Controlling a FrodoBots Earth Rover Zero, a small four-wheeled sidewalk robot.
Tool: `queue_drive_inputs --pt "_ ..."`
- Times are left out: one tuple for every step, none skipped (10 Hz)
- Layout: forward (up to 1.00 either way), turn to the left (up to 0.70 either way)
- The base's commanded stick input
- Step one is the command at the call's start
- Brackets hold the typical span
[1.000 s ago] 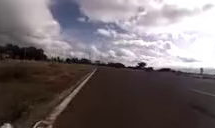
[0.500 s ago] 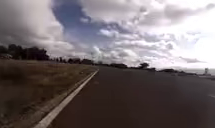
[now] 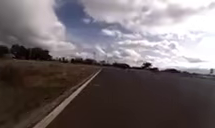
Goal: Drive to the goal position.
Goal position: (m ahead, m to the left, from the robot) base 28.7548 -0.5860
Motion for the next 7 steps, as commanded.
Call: queue_drive_inputs --pt "1.00 0.00" --pt "1.00 0.00" --pt "1.00 0.00" --pt "1.00 0.00" --pt "1.00 0.00" --pt "0.99 0.00" --pt "0.99 0.00"
